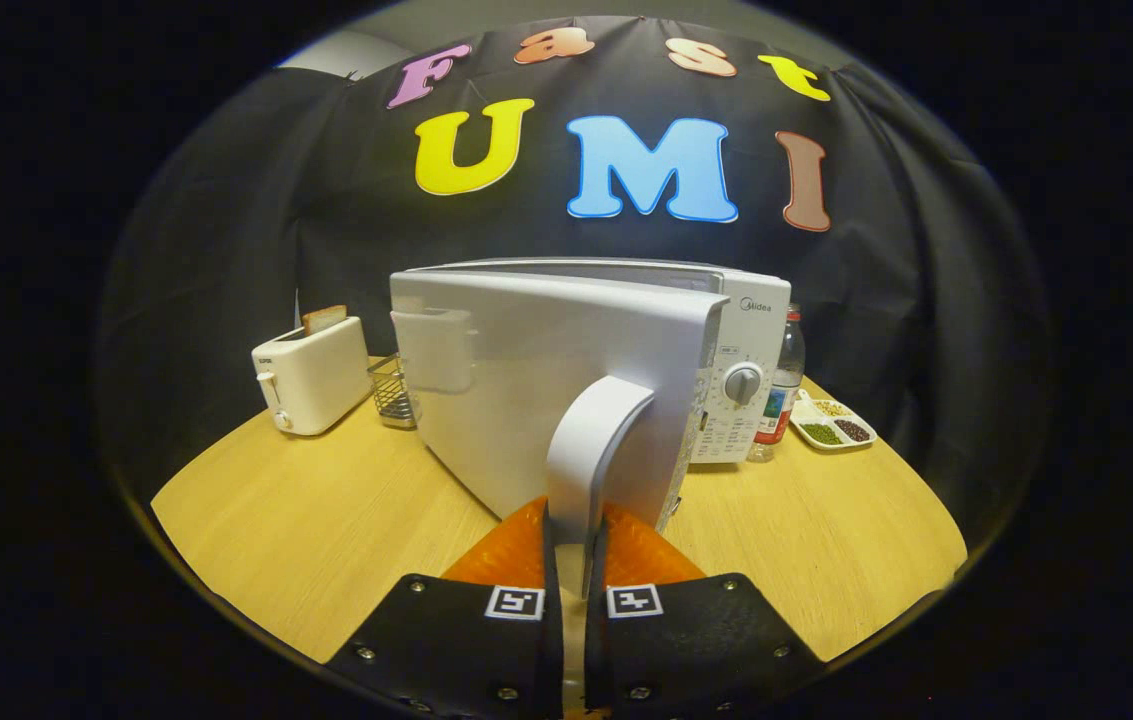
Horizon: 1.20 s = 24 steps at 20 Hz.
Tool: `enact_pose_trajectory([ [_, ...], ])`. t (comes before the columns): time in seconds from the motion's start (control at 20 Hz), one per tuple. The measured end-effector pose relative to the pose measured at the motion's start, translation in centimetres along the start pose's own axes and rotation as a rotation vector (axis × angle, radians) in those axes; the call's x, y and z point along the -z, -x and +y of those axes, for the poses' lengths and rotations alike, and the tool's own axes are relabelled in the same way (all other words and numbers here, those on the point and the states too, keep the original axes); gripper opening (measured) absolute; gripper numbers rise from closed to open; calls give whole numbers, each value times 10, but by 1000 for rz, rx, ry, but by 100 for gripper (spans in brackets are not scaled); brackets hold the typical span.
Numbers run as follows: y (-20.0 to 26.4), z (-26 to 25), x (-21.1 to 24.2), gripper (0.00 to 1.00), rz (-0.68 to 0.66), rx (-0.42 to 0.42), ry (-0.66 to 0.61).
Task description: Open the microwave, put the food inside, and close the microwave door.
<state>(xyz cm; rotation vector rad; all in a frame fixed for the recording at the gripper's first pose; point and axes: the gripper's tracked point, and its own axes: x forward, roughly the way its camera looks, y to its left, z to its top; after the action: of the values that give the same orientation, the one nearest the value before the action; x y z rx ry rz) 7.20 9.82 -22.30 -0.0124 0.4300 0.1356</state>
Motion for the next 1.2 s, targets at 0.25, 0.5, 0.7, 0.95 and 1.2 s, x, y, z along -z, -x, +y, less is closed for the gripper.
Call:
enact_pose_trajectory([
  [0.25, 25, 46, 11, 13, -3, -10, 19],
  [0.5, 39, 96, 24, 18, 2, -67, 75],
  [0.7, 49, 134, 32, 19, 10, -107, 105],
  [0.95, 51, 164, 35, 25, 1, -103, 166],
  [1.2, 59, 183, 38, 40, 27, -108, 140],
])
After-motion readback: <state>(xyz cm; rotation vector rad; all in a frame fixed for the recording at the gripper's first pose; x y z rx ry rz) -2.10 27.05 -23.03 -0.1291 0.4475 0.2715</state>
